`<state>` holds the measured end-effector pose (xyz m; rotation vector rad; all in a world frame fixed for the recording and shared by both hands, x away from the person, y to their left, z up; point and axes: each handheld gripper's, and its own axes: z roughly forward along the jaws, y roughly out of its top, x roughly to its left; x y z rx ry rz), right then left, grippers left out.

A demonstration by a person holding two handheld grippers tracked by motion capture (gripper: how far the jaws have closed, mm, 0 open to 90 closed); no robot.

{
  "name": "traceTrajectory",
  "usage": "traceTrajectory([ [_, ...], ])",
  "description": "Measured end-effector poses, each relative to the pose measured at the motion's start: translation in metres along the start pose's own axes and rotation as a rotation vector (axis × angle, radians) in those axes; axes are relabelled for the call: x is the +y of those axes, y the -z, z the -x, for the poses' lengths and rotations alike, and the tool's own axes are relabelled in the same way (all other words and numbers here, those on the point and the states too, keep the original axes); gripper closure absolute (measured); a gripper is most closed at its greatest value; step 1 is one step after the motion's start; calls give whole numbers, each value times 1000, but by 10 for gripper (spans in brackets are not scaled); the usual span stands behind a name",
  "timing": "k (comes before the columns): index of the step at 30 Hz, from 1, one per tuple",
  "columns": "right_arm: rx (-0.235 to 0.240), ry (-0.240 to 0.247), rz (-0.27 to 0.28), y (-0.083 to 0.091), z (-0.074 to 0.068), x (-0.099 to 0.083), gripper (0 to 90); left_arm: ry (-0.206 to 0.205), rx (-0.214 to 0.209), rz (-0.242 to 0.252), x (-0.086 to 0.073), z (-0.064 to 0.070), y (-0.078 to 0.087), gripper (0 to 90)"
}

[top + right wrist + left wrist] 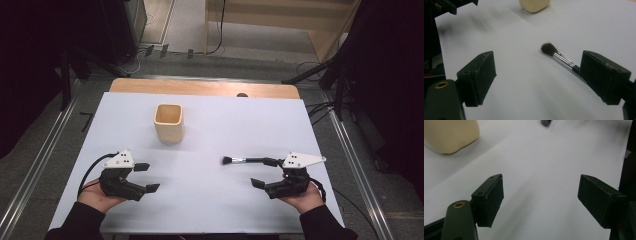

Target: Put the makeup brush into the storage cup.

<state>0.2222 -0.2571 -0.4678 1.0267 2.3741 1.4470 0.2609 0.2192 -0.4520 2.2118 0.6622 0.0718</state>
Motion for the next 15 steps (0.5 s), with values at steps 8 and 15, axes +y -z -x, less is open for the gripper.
traceTrajectory([
  [8, 6, -6, 10, 1, 1, 0, 150, -4, 3, 4, 0, 1, 1, 217],
  [15, 8, -6, 9, 1, 1, -1, 151, -6, 3, 6, 0, 1, 2, 217],
])
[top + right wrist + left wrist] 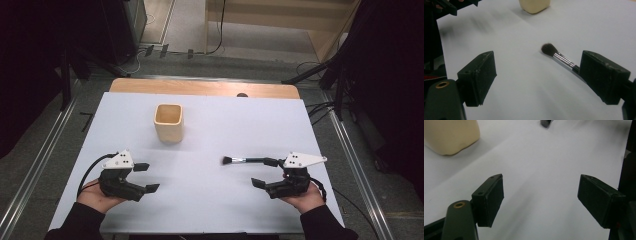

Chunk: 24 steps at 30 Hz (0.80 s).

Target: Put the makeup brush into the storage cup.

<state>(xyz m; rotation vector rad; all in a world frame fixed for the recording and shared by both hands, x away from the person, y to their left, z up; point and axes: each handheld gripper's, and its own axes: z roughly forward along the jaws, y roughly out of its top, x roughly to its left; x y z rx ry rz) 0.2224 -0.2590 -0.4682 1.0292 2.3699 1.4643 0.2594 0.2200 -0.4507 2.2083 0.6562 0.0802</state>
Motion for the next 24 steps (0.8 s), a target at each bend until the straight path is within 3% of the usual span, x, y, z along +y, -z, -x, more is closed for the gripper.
traceTrajectory([
  [24, 5, -1, 6, 2, 0, 0, 158, 2, 1, 1, 0, 0, 1, 217],
])
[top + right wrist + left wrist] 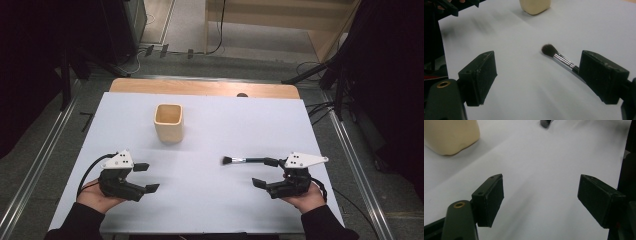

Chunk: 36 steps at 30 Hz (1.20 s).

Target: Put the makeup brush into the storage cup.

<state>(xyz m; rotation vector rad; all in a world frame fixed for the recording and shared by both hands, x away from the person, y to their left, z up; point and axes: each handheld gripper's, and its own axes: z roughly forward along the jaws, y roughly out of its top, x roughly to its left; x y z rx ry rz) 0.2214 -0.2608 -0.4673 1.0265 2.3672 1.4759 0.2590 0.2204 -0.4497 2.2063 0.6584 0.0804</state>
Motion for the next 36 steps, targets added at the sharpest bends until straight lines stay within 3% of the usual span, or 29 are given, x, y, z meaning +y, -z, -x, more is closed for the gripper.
traceTrajectory([
  [36, -30, -11, 37, 7, 6, 1, 166, 1, -5, -4, 0, 1, -1, 217],
])
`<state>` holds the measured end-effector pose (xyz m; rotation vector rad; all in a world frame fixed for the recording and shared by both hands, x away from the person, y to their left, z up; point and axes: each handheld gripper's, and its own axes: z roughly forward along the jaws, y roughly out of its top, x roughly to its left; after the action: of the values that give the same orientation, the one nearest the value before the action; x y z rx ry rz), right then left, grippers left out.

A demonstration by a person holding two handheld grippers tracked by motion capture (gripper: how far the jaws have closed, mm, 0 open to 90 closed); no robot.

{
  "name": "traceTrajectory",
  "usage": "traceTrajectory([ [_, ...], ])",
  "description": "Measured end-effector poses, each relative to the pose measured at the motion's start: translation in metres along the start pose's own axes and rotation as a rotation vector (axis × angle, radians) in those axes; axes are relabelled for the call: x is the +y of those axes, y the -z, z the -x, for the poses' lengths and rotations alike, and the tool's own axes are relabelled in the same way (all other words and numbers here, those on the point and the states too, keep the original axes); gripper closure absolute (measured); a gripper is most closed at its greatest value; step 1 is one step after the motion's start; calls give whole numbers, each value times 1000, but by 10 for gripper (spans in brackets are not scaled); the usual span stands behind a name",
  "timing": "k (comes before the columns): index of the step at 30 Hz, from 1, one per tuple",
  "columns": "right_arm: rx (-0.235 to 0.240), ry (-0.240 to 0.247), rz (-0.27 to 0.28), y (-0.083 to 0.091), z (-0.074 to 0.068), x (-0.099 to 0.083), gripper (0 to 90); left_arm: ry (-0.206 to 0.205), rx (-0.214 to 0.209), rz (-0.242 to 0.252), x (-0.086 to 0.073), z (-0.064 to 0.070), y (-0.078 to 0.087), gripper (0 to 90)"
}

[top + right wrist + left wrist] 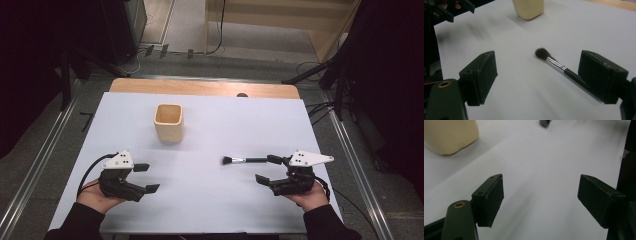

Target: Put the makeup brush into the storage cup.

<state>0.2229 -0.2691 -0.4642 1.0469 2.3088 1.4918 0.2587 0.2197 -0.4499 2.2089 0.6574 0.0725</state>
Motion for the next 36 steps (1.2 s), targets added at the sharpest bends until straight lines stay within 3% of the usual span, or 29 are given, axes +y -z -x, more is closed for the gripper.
traceTrajectory([
  [26, -63, -16, 32, -4, 23, 10, 187, 2, -3, -3, 1, 0, 0, 217],
  [36, -85, -12, 42, -17, 30, 18, 194, 3, -5, -2, 1, 0, -1, 217],
])
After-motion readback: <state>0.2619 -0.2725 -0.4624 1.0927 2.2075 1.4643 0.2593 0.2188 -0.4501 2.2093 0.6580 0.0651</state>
